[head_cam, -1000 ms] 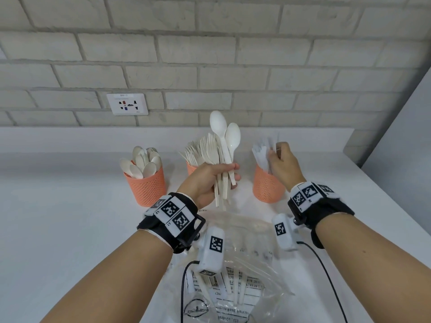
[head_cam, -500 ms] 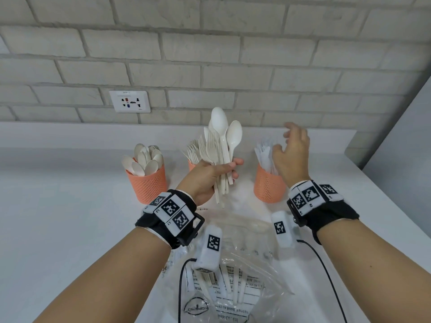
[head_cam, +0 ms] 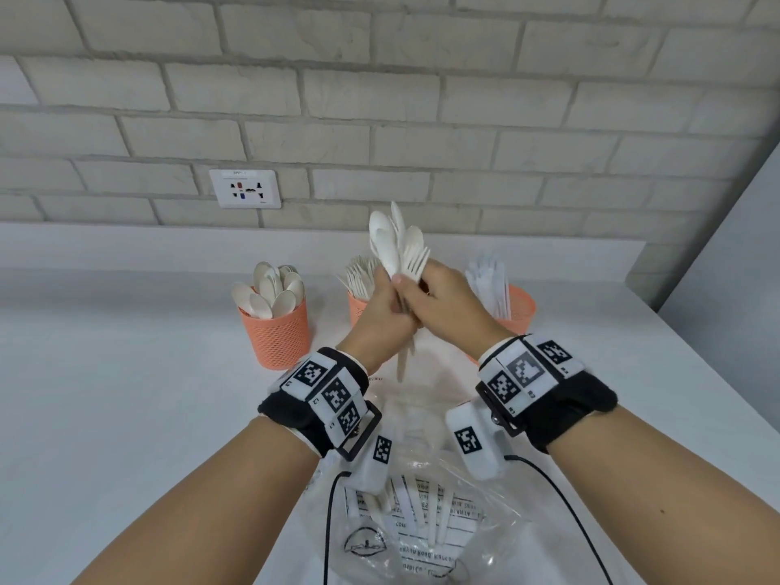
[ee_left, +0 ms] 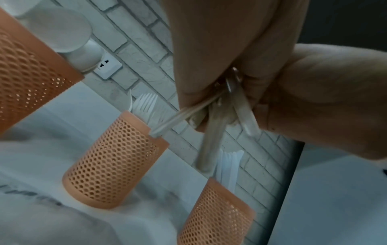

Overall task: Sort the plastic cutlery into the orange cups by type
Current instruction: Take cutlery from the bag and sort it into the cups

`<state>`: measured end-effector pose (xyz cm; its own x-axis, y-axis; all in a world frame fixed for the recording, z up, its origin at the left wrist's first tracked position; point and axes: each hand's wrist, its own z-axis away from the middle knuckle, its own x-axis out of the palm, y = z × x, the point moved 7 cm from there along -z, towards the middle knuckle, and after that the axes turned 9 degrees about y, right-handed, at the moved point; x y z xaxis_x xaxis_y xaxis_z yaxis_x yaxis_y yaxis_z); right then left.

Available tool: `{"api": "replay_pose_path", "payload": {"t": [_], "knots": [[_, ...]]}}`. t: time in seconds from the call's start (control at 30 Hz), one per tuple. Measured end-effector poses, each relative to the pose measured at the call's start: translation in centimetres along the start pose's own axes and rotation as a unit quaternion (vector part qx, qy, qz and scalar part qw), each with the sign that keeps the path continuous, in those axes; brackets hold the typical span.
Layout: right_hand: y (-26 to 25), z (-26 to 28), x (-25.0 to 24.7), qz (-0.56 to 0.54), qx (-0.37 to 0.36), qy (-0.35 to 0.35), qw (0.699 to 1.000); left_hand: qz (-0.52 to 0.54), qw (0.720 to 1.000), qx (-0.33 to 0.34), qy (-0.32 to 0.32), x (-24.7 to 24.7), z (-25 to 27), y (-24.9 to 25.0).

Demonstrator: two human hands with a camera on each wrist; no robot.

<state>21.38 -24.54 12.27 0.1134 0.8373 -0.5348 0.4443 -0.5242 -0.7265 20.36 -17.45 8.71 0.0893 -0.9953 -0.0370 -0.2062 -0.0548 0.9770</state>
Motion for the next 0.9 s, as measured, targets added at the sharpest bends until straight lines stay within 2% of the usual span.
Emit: {"api": "replay_pose_path", "payload": {"t": [0.1, 0.17, 0.27, 0.4, 0.53, 0.63, 0.7, 0.8, 0.9], "knots": [[0.8, 0.1, 0.1, -0.068, 0.065, -0.012, 0.995, 0.068, 0.996, -0.044, -0.026, 0.0, 0.2, 0.1], [0.9, 0.3, 0.2, -0.1, 0.079, -0.029, 0.991, 0.128, 0.988, -0.086, -0.015, -0.4, -0.2, -0.6], [0.8, 0.4, 0.4, -0.121, 0.084, -0.054, 0.988, 0.159, 0.979, -0.124, 0.013, -1.4, -0.2, -1.8], [0.3, 0.3, 0.8, -0.088, 0.056, -0.061, 0.993, 0.167, 0.978, -0.121, 0.035, -1.7, -0.6, -2.4], [-0.4, 0.4, 1.5, -0.012, 0.007, -0.068, 0.998, 0.151, 0.981, -0.121, 0.026, -1.5, -0.6, -2.2], [-0.4, 0.6, 1.6, -0.04, 0.027, -0.09, 0.995, 0.124, 0.987, -0.099, 0.034, -1.7, -0.6, -1.9], [-0.3, 0.3, 0.9, -0.079, 0.044, -0.054, 0.994, 0.113, 0.987, -0.103, 0.042, -2.1, -0.7, -2.1], [-0.8, -0.3, -0.2, -0.094, 0.016, 0.032, 0.995, 0.123, 0.986, -0.098, 0.046, -2.6, -0.8, -1.7], [-1.3, -0.4, 0.1, -0.098, 0.003, 0.055, 0.994, 0.119, 0.989, -0.085, 0.033, -2.5, -0.7, -1.0]]}}
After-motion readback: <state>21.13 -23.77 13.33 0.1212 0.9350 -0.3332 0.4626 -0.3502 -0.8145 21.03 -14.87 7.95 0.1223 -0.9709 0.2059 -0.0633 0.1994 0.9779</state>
